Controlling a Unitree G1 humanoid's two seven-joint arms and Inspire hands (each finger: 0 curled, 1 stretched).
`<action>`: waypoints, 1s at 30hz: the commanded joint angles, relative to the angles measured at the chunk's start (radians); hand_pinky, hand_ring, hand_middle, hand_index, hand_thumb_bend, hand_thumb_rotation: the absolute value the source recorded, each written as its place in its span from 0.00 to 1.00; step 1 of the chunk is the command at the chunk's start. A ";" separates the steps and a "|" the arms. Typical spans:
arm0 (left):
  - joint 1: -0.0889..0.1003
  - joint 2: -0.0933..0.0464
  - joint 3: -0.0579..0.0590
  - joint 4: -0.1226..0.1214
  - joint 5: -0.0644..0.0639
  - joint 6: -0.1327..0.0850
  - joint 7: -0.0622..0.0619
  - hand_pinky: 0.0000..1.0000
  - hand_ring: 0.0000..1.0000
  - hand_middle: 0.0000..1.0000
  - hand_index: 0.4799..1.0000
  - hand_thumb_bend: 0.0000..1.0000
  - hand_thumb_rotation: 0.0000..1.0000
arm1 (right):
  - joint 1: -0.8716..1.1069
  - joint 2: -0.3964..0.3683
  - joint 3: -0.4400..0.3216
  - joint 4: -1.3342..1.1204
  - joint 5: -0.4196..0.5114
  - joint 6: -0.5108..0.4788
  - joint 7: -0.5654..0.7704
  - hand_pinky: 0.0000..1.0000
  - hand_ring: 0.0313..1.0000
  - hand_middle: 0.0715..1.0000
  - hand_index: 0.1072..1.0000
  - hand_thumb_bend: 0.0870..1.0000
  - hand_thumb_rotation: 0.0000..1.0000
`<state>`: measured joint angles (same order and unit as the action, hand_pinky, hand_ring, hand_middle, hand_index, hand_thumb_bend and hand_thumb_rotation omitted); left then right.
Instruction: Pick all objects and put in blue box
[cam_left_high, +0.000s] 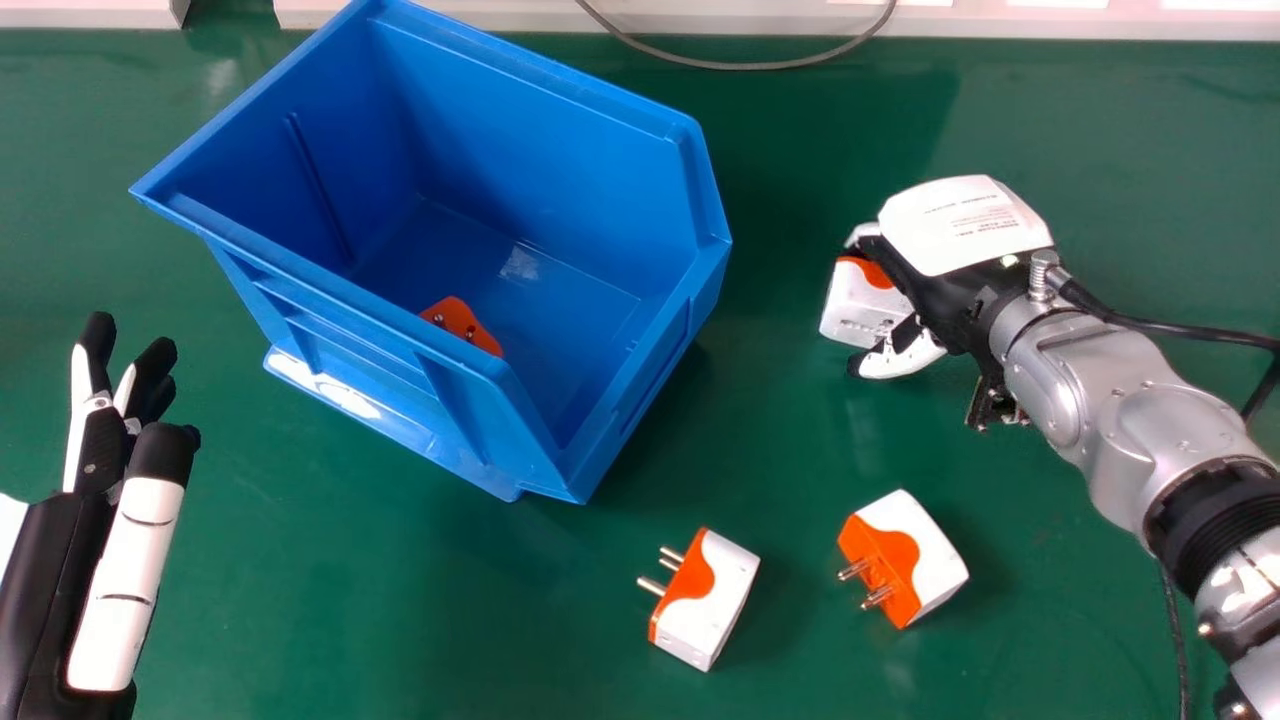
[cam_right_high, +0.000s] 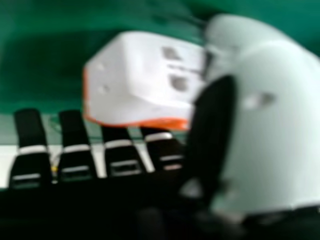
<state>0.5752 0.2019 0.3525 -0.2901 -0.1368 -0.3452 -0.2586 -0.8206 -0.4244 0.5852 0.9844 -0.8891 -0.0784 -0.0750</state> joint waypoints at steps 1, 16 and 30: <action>0.009 0.010 0.017 -0.008 -0.003 -0.027 -0.002 0.94 0.99 0.99 0.99 0.71 1.00 | -0.045 -0.010 -0.021 0.005 0.018 0.005 -0.020 0.67 0.77 0.78 0.71 0.31 0.03; 0.027 0.012 0.025 -0.023 0.004 -0.035 -0.001 0.95 1.00 0.99 1.00 0.72 1.00 | -0.043 0.015 0.004 0.054 0.005 0.041 -0.141 0.47 0.58 0.57 0.48 0.40 0.01; 0.045 0.008 0.026 -0.035 -0.002 -0.043 -0.001 0.94 0.99 0.99 1.00 0.72 1.00 | -0.036 0.047 -0.036 0.098 0.074 0.041 -0.194 0.33 0.40 0.45 0.50 0.44 0.00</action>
<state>0.6078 0.2069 0.3683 -0.2991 -0.1366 -0.3648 -0.2599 -0.8328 -0.3772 0.5608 1.0787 -0.8290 -0.0348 -0.2536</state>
